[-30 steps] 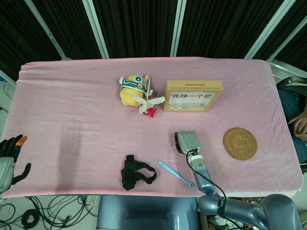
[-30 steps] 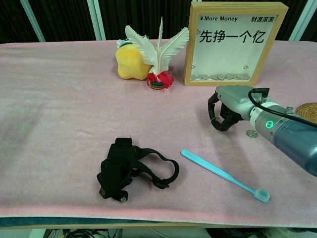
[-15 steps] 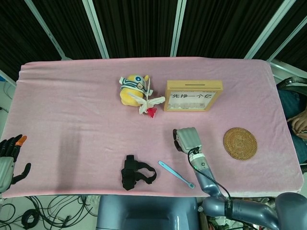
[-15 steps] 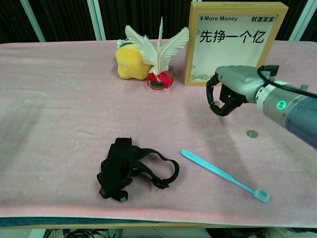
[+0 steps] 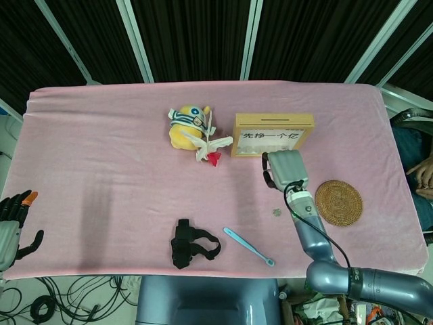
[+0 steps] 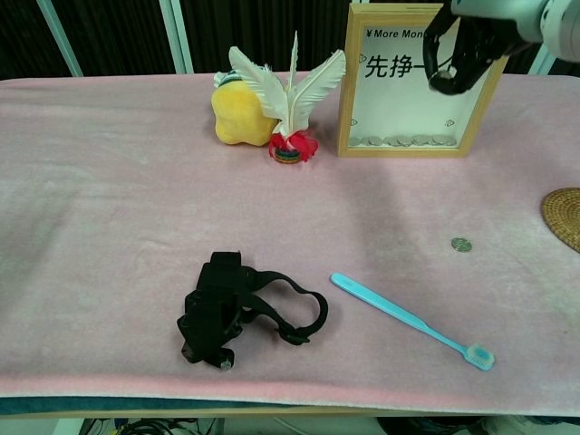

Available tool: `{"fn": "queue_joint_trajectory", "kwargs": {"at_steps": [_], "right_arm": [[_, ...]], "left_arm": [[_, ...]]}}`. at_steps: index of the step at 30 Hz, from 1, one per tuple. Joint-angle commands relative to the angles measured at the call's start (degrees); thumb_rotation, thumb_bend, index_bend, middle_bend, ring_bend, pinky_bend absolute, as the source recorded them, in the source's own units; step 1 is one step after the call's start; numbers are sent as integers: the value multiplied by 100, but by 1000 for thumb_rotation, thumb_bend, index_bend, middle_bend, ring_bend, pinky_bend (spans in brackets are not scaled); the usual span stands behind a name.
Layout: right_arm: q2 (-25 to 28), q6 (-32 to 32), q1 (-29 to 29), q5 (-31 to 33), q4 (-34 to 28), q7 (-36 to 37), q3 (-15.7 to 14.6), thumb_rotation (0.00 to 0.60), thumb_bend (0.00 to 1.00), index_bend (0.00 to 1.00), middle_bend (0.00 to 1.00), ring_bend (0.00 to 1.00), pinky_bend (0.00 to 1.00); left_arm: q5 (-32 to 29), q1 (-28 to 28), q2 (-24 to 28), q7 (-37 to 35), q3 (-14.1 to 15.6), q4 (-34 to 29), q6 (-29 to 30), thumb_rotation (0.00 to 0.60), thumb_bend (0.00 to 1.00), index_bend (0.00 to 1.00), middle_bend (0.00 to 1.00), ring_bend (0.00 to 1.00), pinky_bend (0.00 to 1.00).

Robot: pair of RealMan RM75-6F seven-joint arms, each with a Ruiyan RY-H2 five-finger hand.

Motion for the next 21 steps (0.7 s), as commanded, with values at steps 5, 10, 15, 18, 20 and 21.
{"fn": "queue_joint_trajectory", "kwargs": {"at_steps": [5,10,15,18,20,21], "right_arm": [[454,-267,676,845,281,-210,427,600,434,676,991,1000,1000],[616,-671,1167,1334,894,-237,610,600,434,676,991,1000,1000],[654,-1239,1656,1921,1660,-282,551,600,434,677,991,1000,1000],[652,-1445,1849,2116,1995,-232,476,600,435,677,991,1000,1000],[632,-1568,1972,2228,2228,-204,414,600,435,677,991,1000,1000],[615,-1624,2031,2277,2343,-190,379,600,435,677,991,1000,1000]], "left_arm": [[-85,-3,19,-25,-33,-32,-24,600,407,28,26,0,0],[-137,-29,19,9,-37,-41,-98,600,407,28,26,0,0],[-191,-51,9,74,-45,-48,-149,600,407,28,26,0,0],[-238,-53,10,98,-59,-61,-163,600,407,28,26,0,0],[-263,-56,11,129,-66,-59,-167,600,407,28,26,0,0],[-274,-57,8,151,-69,-56,-168,600,407,28,26,0,0]]}}
